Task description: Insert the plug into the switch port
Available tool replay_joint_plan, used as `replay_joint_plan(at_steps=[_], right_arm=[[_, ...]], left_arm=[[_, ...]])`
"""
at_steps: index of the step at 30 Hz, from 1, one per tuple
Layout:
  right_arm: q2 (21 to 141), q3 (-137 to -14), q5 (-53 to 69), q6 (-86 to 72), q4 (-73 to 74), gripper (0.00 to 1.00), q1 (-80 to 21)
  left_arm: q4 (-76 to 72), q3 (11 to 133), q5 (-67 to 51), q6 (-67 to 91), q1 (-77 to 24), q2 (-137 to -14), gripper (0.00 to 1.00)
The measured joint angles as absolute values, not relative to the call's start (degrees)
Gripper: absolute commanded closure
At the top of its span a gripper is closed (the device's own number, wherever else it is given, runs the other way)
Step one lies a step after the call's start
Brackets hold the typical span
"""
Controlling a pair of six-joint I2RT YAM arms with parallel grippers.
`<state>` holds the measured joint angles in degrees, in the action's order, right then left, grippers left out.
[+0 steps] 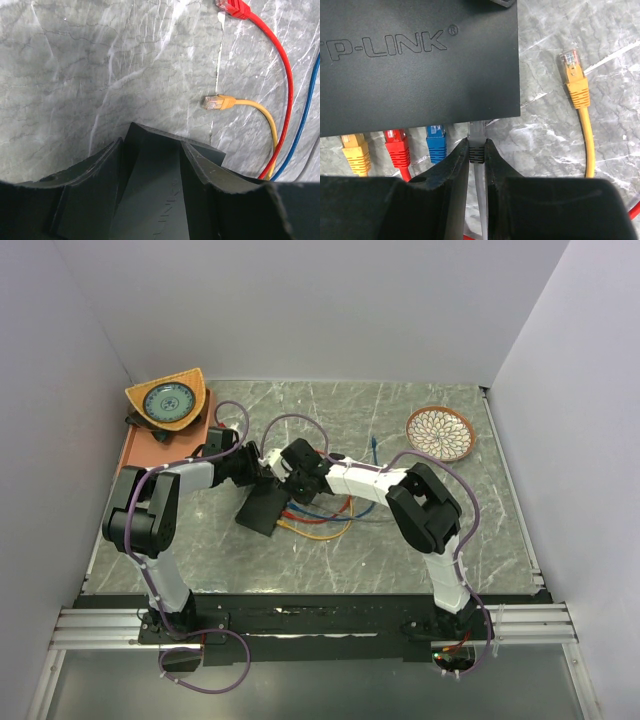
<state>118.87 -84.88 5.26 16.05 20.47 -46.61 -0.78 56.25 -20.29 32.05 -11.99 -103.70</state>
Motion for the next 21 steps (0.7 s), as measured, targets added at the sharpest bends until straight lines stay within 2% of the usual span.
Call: replay_joint_plan(at_steps=[9,21], right_arm=[[119.57,-86.3,5.65,16.51,21.87,1.0,-46.57],[121.97,-89.8,4.54,12.88,23.4,1.0,-46.48]], left_arm=[[-1.21,56.23,-20.23,31.9,-12.16,-103.7,0.48],[-3.84,55.55,-17.85,31.97,-12.67,-103.7,0.54]])
